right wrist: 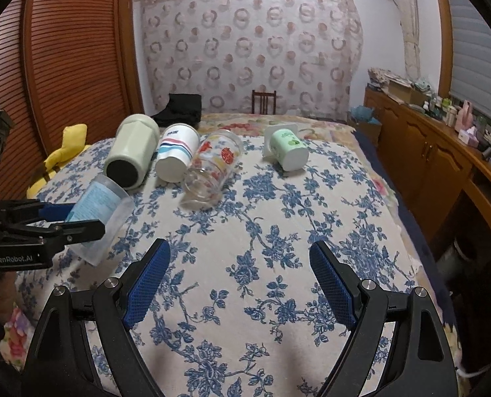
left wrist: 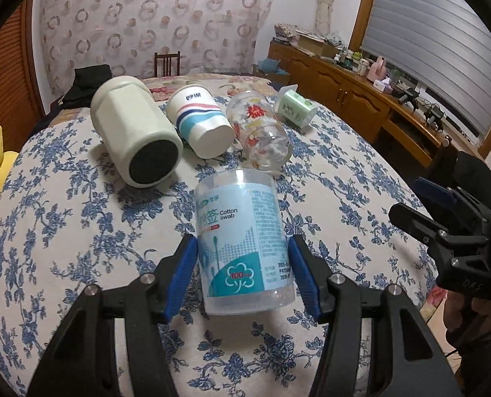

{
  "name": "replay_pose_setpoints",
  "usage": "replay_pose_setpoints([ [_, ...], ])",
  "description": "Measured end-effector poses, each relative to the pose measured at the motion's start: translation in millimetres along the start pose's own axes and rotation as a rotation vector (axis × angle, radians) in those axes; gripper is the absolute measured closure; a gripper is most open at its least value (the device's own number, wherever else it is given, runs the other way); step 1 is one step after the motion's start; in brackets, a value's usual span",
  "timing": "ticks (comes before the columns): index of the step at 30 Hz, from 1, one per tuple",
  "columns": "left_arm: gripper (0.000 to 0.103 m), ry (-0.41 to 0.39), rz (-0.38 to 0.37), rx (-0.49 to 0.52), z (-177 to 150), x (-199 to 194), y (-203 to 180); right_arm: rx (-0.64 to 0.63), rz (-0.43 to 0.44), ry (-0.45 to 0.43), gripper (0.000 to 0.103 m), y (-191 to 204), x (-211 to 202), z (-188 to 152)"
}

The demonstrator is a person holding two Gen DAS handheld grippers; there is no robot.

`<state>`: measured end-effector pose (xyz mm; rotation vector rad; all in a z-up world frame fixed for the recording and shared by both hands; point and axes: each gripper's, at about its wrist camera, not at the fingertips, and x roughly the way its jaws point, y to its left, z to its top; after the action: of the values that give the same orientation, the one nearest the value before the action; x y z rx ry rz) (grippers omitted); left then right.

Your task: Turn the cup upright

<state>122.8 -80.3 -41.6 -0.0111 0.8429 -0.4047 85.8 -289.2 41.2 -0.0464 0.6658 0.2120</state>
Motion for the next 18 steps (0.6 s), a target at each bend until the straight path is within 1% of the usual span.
replay_pose_setpoints([
  [6,0.046,0.023,0.010,0.004,-3,9,0,-0.004,-0.001,0.017,0.015,0,5,-1],
  [10,0.040,0.019,-0.022,-0.014,-3,8,2,-0.009,-0.003,0.013,0.015,0,4,-1],
  [15,0.039,-0.016,-0.035,-0.020,-4,-8,5,-0.010,0.009,0.015,0.015,2,7,7],
  [18,0.038,-0.054,-0.030,-0.025,-5,-24,9,-0.005,0.044,0.023,0.015,8,11,12],
])
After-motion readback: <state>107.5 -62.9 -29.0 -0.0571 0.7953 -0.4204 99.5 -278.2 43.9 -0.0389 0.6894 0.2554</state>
